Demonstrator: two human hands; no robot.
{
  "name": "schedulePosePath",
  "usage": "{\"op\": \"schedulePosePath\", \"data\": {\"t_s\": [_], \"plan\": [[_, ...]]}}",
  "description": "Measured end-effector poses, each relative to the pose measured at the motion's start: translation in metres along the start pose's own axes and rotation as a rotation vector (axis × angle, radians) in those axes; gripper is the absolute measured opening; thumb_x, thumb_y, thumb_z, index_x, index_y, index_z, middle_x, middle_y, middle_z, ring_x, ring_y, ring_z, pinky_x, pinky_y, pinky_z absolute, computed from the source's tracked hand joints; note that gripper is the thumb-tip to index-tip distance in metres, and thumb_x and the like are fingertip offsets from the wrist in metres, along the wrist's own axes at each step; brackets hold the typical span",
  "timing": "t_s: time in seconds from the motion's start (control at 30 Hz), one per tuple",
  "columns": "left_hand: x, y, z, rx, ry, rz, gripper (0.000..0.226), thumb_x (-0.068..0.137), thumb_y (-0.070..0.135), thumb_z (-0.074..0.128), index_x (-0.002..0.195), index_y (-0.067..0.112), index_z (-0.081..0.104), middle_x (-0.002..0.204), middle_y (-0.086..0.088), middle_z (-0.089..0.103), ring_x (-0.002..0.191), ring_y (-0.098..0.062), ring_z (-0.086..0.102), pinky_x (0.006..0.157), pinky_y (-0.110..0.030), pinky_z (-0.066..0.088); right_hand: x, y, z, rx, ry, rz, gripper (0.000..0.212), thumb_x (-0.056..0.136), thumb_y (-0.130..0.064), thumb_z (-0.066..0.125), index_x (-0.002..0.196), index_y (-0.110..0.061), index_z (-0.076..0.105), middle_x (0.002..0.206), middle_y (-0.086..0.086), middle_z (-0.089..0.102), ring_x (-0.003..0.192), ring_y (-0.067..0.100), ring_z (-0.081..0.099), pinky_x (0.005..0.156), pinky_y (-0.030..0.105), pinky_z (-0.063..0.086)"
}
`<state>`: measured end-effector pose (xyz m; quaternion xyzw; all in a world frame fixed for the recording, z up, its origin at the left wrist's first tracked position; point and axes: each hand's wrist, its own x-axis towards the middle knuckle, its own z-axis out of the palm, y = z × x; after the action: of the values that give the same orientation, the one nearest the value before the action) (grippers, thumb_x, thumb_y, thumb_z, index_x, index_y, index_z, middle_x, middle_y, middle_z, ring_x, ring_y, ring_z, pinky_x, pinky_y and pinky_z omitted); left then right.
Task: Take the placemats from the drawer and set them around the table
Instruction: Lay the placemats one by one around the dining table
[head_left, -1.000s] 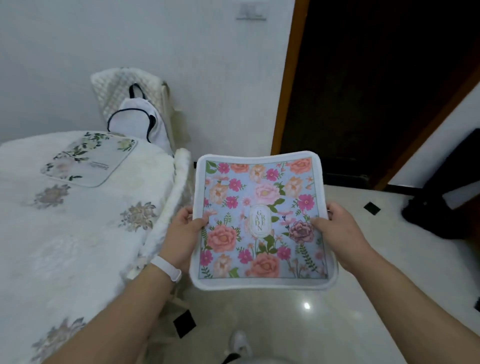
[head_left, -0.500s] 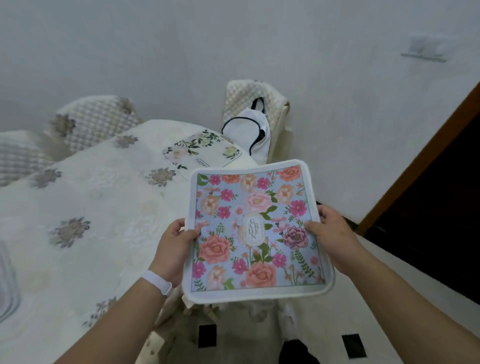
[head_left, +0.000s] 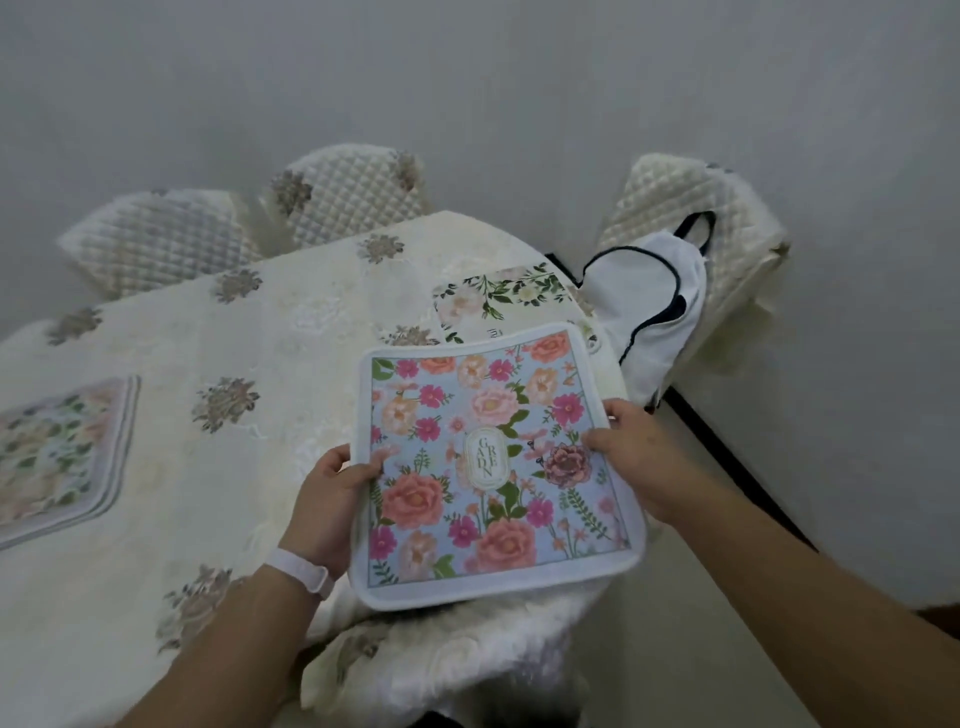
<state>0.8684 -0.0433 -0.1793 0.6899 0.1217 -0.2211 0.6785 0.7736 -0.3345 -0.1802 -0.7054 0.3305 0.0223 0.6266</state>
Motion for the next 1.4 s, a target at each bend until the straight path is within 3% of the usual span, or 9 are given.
{"op": "schedulePosePath", "data": {"t_s": [0.37,0.47,0.57,0.73,0.9,1.07,1.23,1.33,1.4], "plan": [[0.054,-0.013,-0.052,-0.009,0.296,-0.019,0.013,0.091,0.015,0.064,0.102,0.010,0.058,0.091,-0.014,0.073,0.074,-0.031,0.073,0.061,-0.041,0.058,0.101,-0.025,0.100,-0.220,-0.192,-0.024,0.019,0.093,-0.010,0.054,0.111,-0.018,0.057,0.100,0.004,0.067,0.084,0.023,0.069,0.069,0.036,0.058],[0.081,-0.031,-0.065,0.003,0.316,-0.067,0.011,0.092,0.014,0.063,0.102,0.012,0.058,0.097,-0.016,0.071,0.080,-0.033,0.071,0.070,-0.047,0.058,0.122,-0.021,0.128,-0.275,-0.191,0.004,0.020,0.093,-0.009,0.051,0.110,-0.018,0.056,0.098,0.002,0.065,0.084,0.018,0.066,0.062,0.030,0.053],[0.109,-0.049,-0.078,0.033,0.319,-0.101,0.011,0.092,0.014,0.063,0.102,0.011,0.057,0.098,-0.015,0.070,0.081,-0.032,0.070,0.067,-0.041,0.056,0.142,-0.012,0.150,-0.328,-0.199,0.049,0.017,0.094,-0.008,0.051,0.107,-0.018,0.054,0.093,-0.002,0.063,0.081,0.016,0.064,0.058,0.028,0.050],[0.136,-0.077,-0.094,0.072,0.295,-0.151,0.011,0.093,0.017,0.062,0.103,0.016,0.057,0.101,-0.013,0.070,0.086,-0.032,0.070,0.076,-0.048,0.058,0.158,0.014,0.171,-0.437,-0.174,0.094,0.015,0.094,-0.011,0.052,0.107,-0.019,0.053,0.092,-0.003,0.061,0.080,0.014,0.062,0.056,0.027,0.049],[0.138,-0.088,-0.101,0.049,0.250,-0.156,0.016,0.093,0.018,0.063,0.106,0.012,0.056,0.101,-0.010,0.070,0.088,-0.028,0.070,0.067,-0.036,0.056,0.159,0.029,0.169,-0.462,-0.167,0.133,0.017,0.094,-0.012,0.053,0.111,-0.016,0.054,0.092,-0.002,0.061,0.080,0.013,0.062,0.055,0.025,0.047],[0.137,-0.095,-0.105,0.101,0.273,-0.157,0.015,0.092,0.020,0.064,0.104,0.017,0.057,0.102,-0.007,0.070,0.091,-0.028,0.069,0.077,-0.043,0.057,0.158,0.038,0.169,-0.502,-0.171,0.109,0.017,0.093,-0.015,0.054,0.110,-0.019,0.052,0.098,0.002,0.064,0.083,0.016,0.063,0.059,0.027,0.050],[0.126,-0.098,-0.098,0.459,0.335,-0.033,0.024,0.092,0.015,0.060,0.110,0.021,0.046,0.099,0.004,0.058,0.093,-0.021,0.059,0.068,-0.027,0.047,0.155,0.046,0.167,-0.599,-0.183,0.081,0.030,0.092,-0.021,0.058,0.120,-0.016,0.048,0.100,0.001,0.061,0.082,0.014,0.062,0.065,0.030,0.052],[0.127,-0.105,-0.102,0.769,0.369,0.104,0.051,0.086,0.014,0.064,0.132,0.006,0.044,0.129,-0.016,0.048,0.113,-0.031,0.050,0.096,-0.043,0.046,0.153,0.049,0.167,-0.902,-0.119,-0.104,0.046,0.090,-0.027,0.059,0.131,-0.014,0.043,0.116,0.008,0.053,0.099,0.024,0.057,0.077,0.037,0.050],[0.128,-0.114,-0.104,1.013,0.278,0.257,0.051,0.085,0.019,0.062,0.131,0.002,0.048,0.135,-0.025,0.045,0.122,-0.040,0.045,0.102,-0.049,0.040,0.153,0.055,0.169,-1.086,-0.092,-0.313,0.055,0.090,-0.034,0.058,0.137,-0.012,0.039,0.126,0.012,0.045,0.112,0.029,0.048,0.090,0.042,0.047]]}}
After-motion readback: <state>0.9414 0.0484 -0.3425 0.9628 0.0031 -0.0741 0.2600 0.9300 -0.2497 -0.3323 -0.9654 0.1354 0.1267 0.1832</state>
